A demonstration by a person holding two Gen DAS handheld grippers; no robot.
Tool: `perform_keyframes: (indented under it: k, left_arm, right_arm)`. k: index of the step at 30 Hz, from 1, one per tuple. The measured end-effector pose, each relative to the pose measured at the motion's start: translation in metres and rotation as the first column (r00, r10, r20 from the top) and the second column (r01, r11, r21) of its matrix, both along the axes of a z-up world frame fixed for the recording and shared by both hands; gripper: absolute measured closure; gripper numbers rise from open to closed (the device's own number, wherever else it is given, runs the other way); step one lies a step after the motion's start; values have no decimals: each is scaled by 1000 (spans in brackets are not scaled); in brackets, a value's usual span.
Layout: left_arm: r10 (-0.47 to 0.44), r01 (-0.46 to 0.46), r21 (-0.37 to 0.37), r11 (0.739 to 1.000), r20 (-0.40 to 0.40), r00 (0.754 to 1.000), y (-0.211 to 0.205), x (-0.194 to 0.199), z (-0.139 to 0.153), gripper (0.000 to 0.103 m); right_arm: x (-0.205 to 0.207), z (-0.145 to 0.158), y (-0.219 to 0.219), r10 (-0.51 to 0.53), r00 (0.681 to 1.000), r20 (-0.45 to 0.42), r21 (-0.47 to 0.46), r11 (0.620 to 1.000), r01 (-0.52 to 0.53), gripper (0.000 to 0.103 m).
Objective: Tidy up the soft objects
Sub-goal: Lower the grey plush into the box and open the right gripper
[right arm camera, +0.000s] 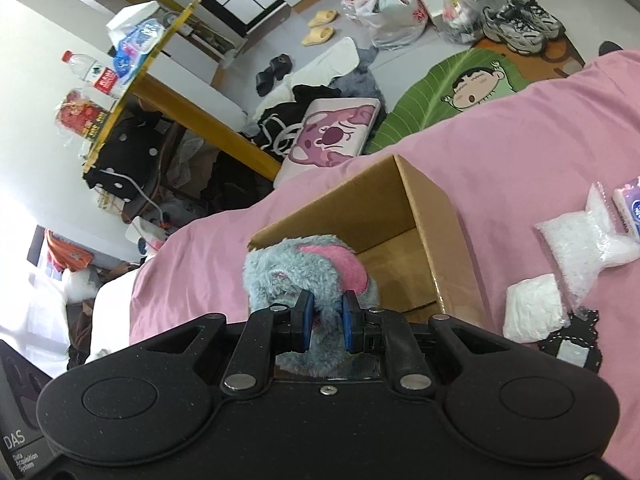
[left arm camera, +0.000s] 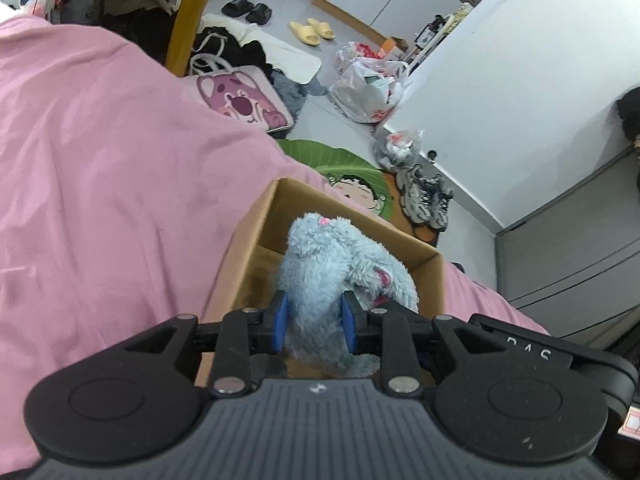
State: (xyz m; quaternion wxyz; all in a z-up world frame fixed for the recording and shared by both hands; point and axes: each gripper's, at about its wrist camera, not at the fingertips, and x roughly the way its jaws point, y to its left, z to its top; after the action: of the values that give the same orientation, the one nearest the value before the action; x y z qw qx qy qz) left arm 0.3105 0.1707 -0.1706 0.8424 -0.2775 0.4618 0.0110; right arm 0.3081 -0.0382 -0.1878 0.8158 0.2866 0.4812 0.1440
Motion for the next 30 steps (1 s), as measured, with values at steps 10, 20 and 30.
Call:
perform_keyframes:
  k: [10,20,30]
  left_arm:
    - [-7,8,65,998,-7,1000,4,6,9,73]
    - [35,-41,156,987,44,998,3,-17,46,38]
    - [77,-111,256,960,139,987,-1,-52,80,16]
  right_arm:
    - [3,0,2,-8,1000,-6,36,999,8,83]
    - [-14,20,-13,-27,999,33,48,999,26,57]
    - [-41,38,-37,-54,996,74,57,997,50,25]
